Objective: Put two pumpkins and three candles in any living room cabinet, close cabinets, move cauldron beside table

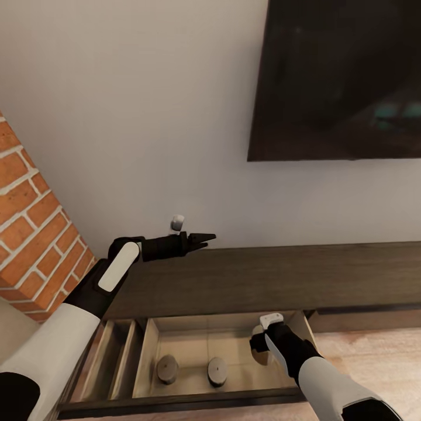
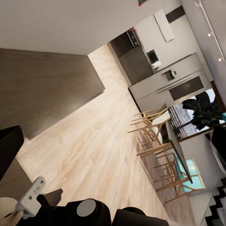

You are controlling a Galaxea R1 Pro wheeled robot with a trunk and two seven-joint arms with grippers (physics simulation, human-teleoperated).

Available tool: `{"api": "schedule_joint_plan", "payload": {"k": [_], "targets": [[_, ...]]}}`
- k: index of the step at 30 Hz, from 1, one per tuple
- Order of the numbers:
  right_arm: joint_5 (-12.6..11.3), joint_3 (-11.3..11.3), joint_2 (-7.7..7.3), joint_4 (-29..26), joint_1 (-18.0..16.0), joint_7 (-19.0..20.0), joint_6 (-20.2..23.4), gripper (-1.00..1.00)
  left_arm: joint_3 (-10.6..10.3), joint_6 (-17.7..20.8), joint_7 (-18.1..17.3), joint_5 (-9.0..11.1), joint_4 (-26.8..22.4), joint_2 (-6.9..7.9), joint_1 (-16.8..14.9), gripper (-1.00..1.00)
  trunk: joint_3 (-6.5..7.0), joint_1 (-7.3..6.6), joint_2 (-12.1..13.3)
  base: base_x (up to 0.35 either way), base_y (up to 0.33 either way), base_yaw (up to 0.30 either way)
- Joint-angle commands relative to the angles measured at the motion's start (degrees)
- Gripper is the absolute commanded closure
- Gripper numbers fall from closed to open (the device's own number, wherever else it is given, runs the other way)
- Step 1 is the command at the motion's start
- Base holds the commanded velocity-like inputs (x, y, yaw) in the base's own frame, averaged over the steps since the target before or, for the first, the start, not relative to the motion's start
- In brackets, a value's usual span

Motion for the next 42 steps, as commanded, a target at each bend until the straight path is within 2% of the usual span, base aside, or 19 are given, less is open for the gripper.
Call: {"api": "schedule_joint_plan", "payload": {"k": [1, 11, 19, 27, 42], "targets": [[0.02, 0.01, -0.01, -0.13, 0.0, 0.0, -0.01, 1.0, 0.0, 0.0, -0.03, 0.01, 0.0, 0.04, 0.0, -1.0, -0.1, 0.0, 0.0, 0.089, 0.0, 0.0], [0.35, 0.17, -0.38, -0.09, 0.0, 0.38, -0.79, 1.0, 0.0, 0.0, -0.1, 0.01, -0.09, 0.26, 0.01, -1.0, -0.43, 0.0, 0.0, 0.012, 0.0, 0.0], [0.34, 0.2, -0.01, 0.15, 0.53, 0.05, -6.09, 1.0, 0.0, 0.0, -0.13, 0.01, -0.37, 0.18, 0.01, -1.0, -0.5, 0.0, 0.0, 0.0, 0.0, 0.0], [0.04, -0.01, -0.48, 0.06, 0.7, -0.05, -6.37, 1.0, -0.16, 0.0, -0.04, 0.01, -1.56, 0.25, 0.01, -1.0, -1.16, 0.0, 0.0, 0.0, 0.0, 0.0], [-0.11, 0.03, -0.31, 0.35, 0.7, -1.16, -5.65, 1.0, -0.26, 0.0, 0.19, 0.01, -1.76, 0.08, 0.01, -1.0, -2.52, 0.0, 0.0, 0.0, 0.0, 0.0]]}}
